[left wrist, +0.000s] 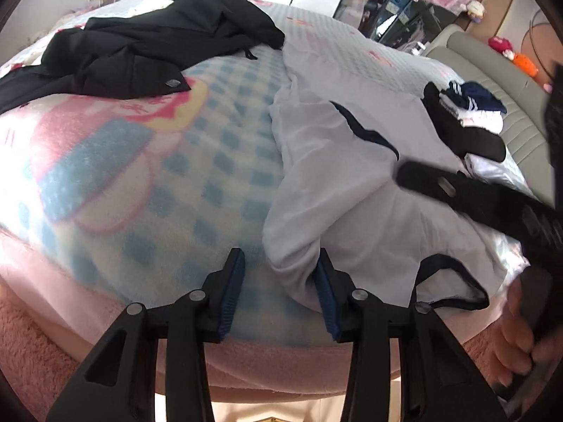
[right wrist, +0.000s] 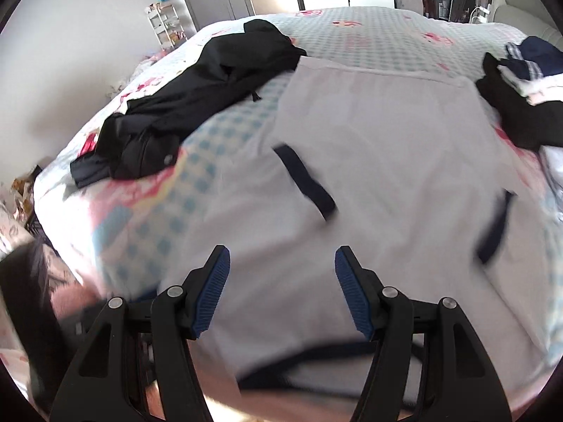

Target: Fold clothes

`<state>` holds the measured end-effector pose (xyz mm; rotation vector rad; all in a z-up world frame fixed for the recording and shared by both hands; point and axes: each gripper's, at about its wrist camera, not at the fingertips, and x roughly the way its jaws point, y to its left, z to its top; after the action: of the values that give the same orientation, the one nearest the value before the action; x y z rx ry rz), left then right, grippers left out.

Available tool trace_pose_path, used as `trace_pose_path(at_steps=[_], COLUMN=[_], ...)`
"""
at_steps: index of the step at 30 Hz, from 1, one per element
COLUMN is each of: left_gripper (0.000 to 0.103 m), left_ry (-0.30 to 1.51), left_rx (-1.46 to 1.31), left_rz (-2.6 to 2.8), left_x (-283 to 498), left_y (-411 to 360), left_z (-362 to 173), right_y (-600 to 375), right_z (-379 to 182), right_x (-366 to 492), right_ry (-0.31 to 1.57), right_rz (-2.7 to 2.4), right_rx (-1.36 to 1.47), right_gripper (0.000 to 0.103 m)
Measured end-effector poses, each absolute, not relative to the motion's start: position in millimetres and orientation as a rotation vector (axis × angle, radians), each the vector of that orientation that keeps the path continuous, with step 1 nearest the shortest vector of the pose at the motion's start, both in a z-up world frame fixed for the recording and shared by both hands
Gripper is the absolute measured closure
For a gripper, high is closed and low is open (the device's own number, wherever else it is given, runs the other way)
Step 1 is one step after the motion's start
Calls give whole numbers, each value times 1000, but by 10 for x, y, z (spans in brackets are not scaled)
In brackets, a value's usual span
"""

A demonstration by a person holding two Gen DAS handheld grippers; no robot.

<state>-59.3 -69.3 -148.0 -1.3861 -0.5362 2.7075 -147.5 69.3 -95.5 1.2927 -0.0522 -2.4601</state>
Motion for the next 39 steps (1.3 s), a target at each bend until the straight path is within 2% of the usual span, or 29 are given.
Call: trace_pose_path(at_steps=[5,8,16,22,26,36,39], left_gripper=[62,67,66,65,65,67,80], left_ry=[-539,-446,-210,-252,-381,-135,-125], left_rx=[-1407,-1488,-1574,-1419,-1372,-1515,-1560], left_rz=[2723,2721,2730,2680,2685,2656,2689], left_x=[-674,-685,-550,-472,-551,-569,-586], left_y=[-735,-719,-653,-627,-725,-543,-586], left_z=[-1507,-1565,-1471,-1339,-1302,-1510,-1515], right_y=[433,453,567,690,696,680,708], right_z=[-1194,-1404,-1443,-1366,-1372,-1427,-1398], right_x=[-1791,-1790,-1784,-1851,-1846,-1842,-1820], right_ry=[-1,52,63,-23,-17,16,-7], right_rz=[-2438,-2443,-2476,-2474,-2471,-2467,-2469], right_rx=[1386,1463,1466,1457,1456,1475,1466], right_gripper=[39,40,38,38,38,36,36])
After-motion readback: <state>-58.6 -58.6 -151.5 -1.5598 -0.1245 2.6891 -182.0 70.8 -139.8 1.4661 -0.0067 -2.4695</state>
